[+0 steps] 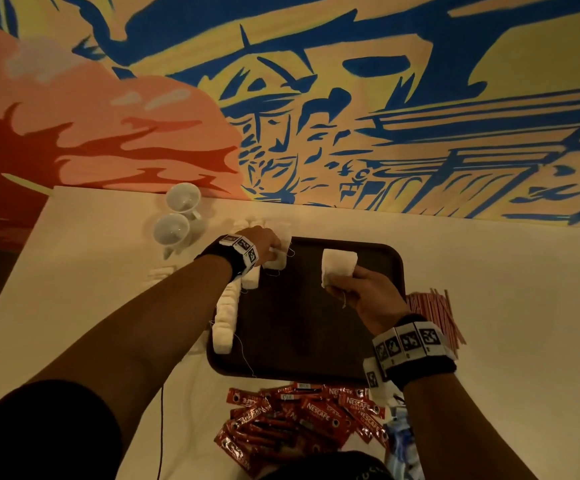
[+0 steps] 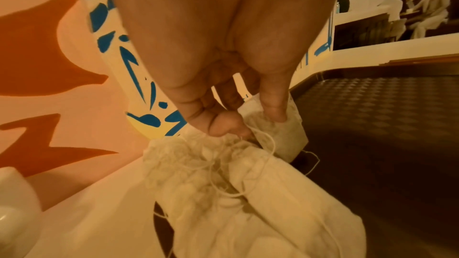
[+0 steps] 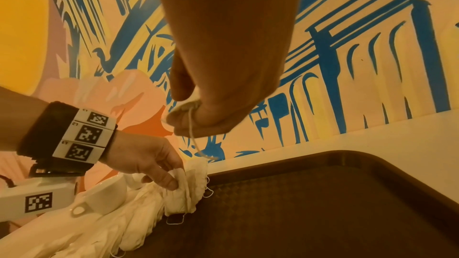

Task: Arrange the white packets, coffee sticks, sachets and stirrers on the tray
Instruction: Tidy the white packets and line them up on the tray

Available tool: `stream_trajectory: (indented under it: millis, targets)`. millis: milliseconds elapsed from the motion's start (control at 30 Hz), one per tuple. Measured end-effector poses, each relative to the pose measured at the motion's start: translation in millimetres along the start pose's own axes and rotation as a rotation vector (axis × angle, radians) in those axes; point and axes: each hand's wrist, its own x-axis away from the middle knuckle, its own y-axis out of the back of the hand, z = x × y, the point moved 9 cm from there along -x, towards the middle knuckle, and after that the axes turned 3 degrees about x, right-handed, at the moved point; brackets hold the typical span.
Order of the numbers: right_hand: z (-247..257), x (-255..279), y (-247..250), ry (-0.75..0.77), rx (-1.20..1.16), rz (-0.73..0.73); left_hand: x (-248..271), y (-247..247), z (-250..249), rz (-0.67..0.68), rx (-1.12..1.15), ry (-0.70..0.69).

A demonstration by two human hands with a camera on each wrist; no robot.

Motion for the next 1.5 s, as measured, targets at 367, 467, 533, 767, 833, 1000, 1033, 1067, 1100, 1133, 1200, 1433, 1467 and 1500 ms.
stream_trajectory:
  millis: [367,467,533,767,833,1000,1033,1067,1100,1133,1200,1433,1467,1500]
  targets:
    - [2,4,-1,-0.014,-0.015,0.019,-1,-2,-3,-0.040,-0.076,0.022]
    - [4,6,-6,-0.018,-0.026,0.033,7,3,-2,-0.105,-0.054,0.030]
    - [5,9,-9,-0.023,-0.061,0.038,15,15,-2,-0.189,-0.036,0.046]
    - [15,44,-27,-0.012,-0.124,0.122,86,67,-2,-0.620,0.521,0.048]
    - [17,58,-35,-0.005,-0.122,0.152,111,67,-8,-0.622,0.747,0.009]
    - [14,93,-58,0.034,-0.013,0.245,178,54,-48,-0.450,1.022,-0.099]
    - [12,99,-63,0.043,0.019,0.258,189,50,-56,-0.409,1.038,-0.115]
    - [11,106,-68,0.056,0.045,0.274,198,45,-63,-0.372,1.047,-0.121]
    - [10,113,-74,0.073,0.064,0.293,207,41,-68,-0.345,1.047,-0.130]
    - [10,120,-80,0.095,0.081,0.316,214,38,-72,-0.328,1.044,-0.148]
    - [10,134,-92,0.147,0.130,0.355,228,35,-78,-0.328,1.046,-0.186]
    - [2,159,-105,0.284,0.409,0.237,272,38,-68,-0.417,1.135,-0.223]
    - [2,163,-106,0.306,0.443,0.229,277,39,-66,-0.424,1.153,-0.235]
    - [2,167,-108,0.329,0.459,0.227,282,40,-64,-0.432,1.167,-0.239]
